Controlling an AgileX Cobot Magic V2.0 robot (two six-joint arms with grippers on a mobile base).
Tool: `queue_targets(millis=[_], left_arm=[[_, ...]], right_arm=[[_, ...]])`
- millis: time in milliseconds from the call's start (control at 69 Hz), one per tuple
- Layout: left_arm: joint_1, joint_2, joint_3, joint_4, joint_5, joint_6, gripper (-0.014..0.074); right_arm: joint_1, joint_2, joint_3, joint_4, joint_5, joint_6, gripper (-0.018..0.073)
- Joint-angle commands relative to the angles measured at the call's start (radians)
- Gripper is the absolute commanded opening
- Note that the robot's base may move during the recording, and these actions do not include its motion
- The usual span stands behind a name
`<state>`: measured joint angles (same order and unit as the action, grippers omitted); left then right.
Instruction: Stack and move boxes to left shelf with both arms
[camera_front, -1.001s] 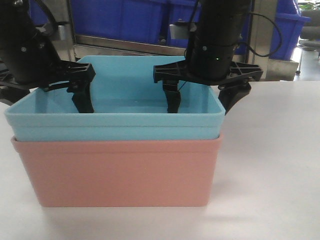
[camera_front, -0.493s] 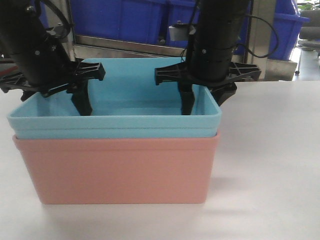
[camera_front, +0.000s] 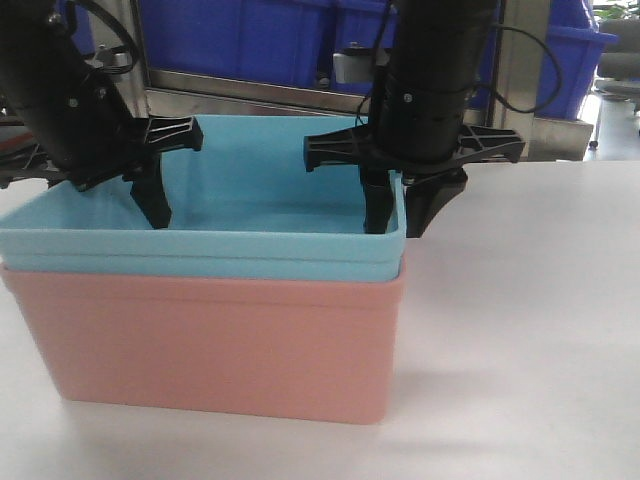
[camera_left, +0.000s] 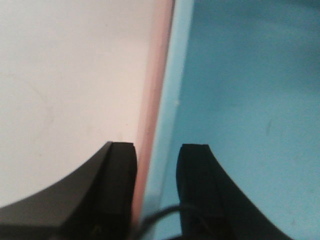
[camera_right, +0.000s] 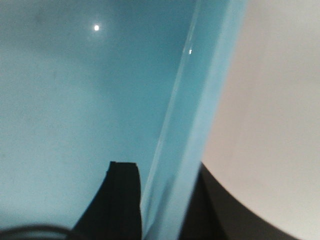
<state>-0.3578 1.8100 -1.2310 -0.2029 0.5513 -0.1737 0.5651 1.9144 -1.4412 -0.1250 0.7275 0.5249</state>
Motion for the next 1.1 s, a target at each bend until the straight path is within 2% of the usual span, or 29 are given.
queue_targets(millis=[0, 203, 290, 377, 450, 551, 740, 885, 957, 1088], left_arm=[[-0.017, -0.122, -0.015, -0.011, 0.052, 0.054, -0.0006], [-0.019, -0.293, -0.015, -0.001, 0.078, -0.018, -0.0006], [-0.032, -0.360, -0.015, 0.052, 0.117, -0.075, -0.0006], [-0.059, -0.406, -0.015, 0.137, 0.164, -0.148, -0.0006], [-0.091, -0.444, -0.015, 0.203, 0.211, -0.218, -0.0006], [-0.152, -0.493, -0.015, 0.274, 0.239, -0.317, -0.0006], [-0.274, -0.522, -0.015, 0.353, 0.212, -0.454, -0.0006], [-0.356, -0.509, -0.015, 0.475, 0.200, -0.576, -0.0006], [-0.387, -0.496, -0.015, 0.547, 0.198, -0.643, -0.0006], [-0.412, -0.469, -0.015, 0.613, 0.193, -0.715, -0.0006]], right_arm=[[-0.011, -0.106, -0.022, -0.071, -0.010, 0.011, 0.0053], [-0.007, -0.247, -0.022, -0.095, 0.027, 0.016, 0.0055], [0.016, -0.305, -0.022, -0.145, 0.052, 0.037, 0.0055], [0.062, -0.358, -0.022, -0.229, 0.091, 0.081, 0.0055], [0.111, -0.387, -0.022, -0.298, 0.127, 0.128, 0.0055], [0.175, -0.402, -0.022, -0.343, 0.145, 0.163, 0.0055], [0.235, -0.375, -0.022, -0.344, 0.086, 0.226, 0.0055], [0.263, -0.343, -0.022, -0.344, 0.057, 0.267, 0.0055], [0.276, -0.331, -0.022, -0.344, 0.046, 0.272, 0.0055], [0.291, -0.318, -0.022, -0.344, 0.011, 0.290, 0.0055]])
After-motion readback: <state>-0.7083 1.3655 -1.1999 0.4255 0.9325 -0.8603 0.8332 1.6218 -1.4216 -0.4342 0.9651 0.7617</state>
